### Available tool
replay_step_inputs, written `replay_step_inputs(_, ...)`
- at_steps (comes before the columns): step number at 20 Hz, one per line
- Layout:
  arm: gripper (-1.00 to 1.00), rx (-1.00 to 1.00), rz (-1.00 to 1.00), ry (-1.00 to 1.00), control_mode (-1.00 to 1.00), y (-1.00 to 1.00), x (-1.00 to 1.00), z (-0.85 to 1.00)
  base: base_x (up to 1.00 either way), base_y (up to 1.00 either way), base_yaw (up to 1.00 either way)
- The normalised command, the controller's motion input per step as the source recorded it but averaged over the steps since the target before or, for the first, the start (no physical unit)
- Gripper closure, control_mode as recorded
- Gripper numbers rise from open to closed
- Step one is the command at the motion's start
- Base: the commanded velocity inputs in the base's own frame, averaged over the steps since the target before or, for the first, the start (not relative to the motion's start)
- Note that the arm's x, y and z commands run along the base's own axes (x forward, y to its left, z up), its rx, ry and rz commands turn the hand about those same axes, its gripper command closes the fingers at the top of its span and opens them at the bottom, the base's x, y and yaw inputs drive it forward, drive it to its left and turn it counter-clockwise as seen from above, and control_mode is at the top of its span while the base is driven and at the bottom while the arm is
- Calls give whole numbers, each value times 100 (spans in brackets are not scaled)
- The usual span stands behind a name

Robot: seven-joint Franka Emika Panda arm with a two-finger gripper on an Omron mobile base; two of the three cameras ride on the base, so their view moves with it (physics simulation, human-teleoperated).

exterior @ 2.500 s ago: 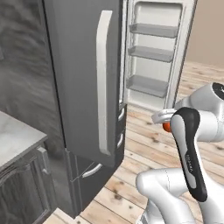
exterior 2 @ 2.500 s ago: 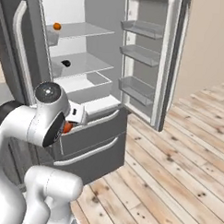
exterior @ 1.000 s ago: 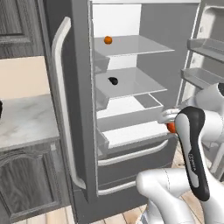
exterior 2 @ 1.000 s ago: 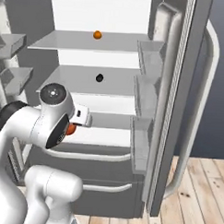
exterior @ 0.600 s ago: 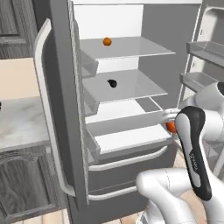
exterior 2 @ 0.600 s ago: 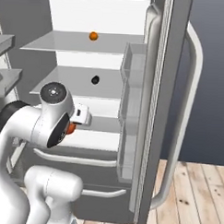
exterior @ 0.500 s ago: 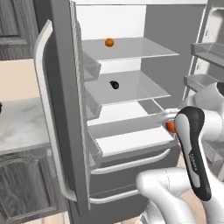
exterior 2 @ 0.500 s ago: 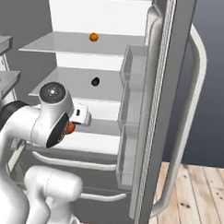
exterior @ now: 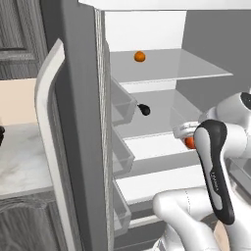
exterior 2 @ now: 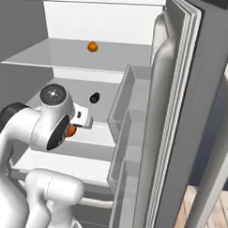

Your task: Place the apple in the correct fridge rack based on whether it is a fruit or vegetable. Finally, close the fridge door.

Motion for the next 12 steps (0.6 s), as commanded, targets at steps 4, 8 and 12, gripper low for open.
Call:
replay_step_inputs(4,100,0,6,-1,-100,0,0,0,24,0,6)
replay_step_inputs(8,100,0,7,0,-100,0,0,16,0,0,0)
replay_step_inputs(12,100,-3,0,3,-100,24,15,67,0,0,0)
